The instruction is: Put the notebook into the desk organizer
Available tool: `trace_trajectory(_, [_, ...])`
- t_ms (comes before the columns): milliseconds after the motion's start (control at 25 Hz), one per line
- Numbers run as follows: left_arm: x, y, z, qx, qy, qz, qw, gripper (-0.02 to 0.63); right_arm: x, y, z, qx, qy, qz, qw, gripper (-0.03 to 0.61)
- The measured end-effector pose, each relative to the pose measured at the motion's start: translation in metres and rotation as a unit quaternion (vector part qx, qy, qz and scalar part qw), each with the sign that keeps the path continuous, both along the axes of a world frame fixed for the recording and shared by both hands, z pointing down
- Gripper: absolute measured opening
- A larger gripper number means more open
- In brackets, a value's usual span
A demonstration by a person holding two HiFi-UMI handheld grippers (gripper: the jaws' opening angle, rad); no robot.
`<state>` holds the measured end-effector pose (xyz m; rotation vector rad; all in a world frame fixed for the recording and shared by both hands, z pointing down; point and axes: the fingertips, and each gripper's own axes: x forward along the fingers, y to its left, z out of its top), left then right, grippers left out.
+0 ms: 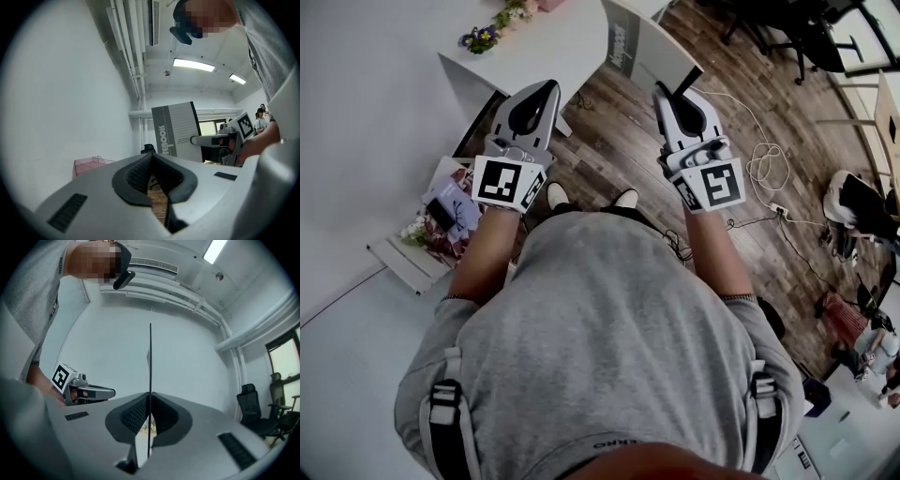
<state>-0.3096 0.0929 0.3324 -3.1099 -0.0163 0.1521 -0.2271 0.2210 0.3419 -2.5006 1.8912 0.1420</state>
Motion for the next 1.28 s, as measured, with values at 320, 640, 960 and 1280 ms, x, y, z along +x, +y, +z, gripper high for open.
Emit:
trace_trajectory(320, [0.024,0.036,0.003,0.003,-0.003,-0.004,1.0,0.02,0.021,0.034,0.004,0.004,0.0,-0.006,1.0,0.017])
trace_trajectory(640, [0.054,0.069,0.001,0.007,-0.005,-0.006,0.9999,0.02,0.04,0.057,-0.015,0.035,-0.003,-0.015,0.999,0.017])
trace_trajectory(960, [0.099,0.066,0.007,0.003,-0.012,-0.002,0.9999,0.02,0.083,0.054,-0.001,0.017,-0.012,-0.019,1.0,0.017])
trace_trajectory(1280, [0.161,0.018,0.016,0.003,-0.011,0.004,0.9999,0.02,0.145,0.008,0.014,-0.011,-0.006,-0.024,1.0,0.015])
